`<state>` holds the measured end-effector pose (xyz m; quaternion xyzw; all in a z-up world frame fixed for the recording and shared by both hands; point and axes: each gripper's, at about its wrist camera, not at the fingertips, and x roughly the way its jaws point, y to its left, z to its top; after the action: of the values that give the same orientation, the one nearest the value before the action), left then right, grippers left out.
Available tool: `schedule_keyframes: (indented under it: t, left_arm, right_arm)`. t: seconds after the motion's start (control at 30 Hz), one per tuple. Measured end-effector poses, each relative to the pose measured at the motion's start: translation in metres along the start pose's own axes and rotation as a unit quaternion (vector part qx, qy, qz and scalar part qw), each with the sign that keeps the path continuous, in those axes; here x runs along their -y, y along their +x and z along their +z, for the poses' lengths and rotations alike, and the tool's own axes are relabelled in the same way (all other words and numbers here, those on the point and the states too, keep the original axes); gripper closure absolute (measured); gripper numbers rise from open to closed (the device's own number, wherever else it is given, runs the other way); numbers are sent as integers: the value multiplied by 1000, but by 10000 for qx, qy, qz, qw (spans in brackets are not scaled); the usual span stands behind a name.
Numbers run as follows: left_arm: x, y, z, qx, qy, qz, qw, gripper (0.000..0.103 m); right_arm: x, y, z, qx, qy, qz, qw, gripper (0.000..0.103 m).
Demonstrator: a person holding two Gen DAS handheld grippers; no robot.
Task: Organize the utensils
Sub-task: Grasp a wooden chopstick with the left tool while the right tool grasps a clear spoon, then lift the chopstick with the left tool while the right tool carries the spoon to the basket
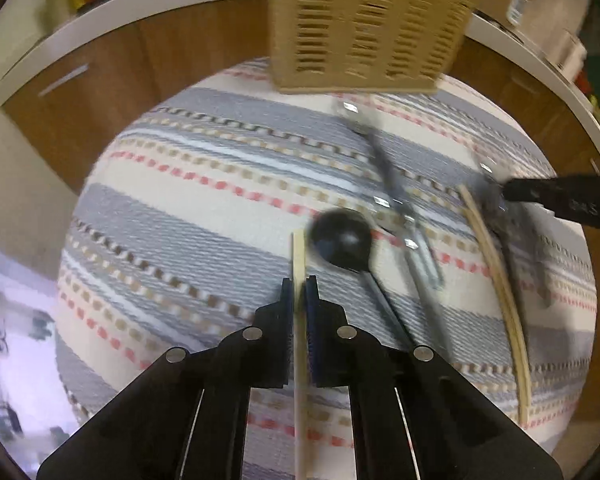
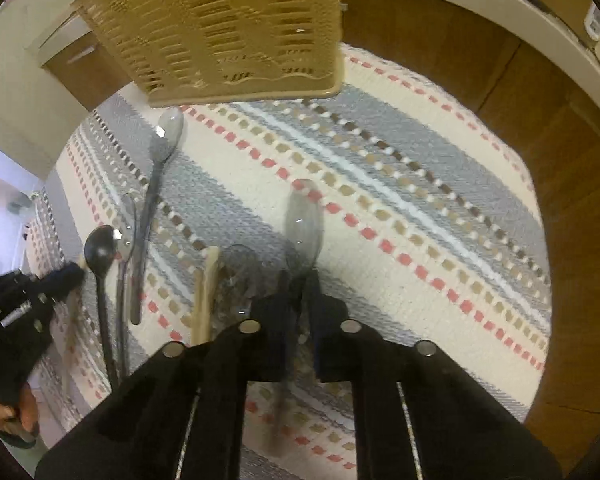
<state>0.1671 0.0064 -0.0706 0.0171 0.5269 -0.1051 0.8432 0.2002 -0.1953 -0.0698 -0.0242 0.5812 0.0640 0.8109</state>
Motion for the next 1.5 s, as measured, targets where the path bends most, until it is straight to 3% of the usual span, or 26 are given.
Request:
schedule_keyframes:
  t: [0.1,0.27,0.6,0.67,0.87,0.97,1.27,1.5]
  left_arm:
    - [-10,1,3,-87,-226,-357,9991,98]
    - [-15,4,13,-380,-261,-641,9969,94]
    - [10,15,32,-837,497,-104,9952,91]
    - [15,15,33,-868,630,-10,9942,95]
    - [30,14,31,-718,778,369,9937,99]
    - [26,14,27,-660,699,364,9947,99]
    - [5,-17,19,-70,231,-130,9996,99]
    - [-9,-56,28,665,-119,-692,9953,99]
  right_arm:
    - [12,2,1,-100,67,137,9998,99]
    - [17,8,5,-375,73,297,9988,95]
    - [-13,18,12,-525,-515,-155,9972,94]
    - [-16,19,13,-519,-574,-205,9968,94]
    - [-17,17,6,-409,-556,-132,9975,97]
    - [-12,14,1,-339,-561,26,9978,101]
    - [5,-27,-19,71,-524,291,9982,101]
    - [25,-55,-20,560,-394,829,9942,101]
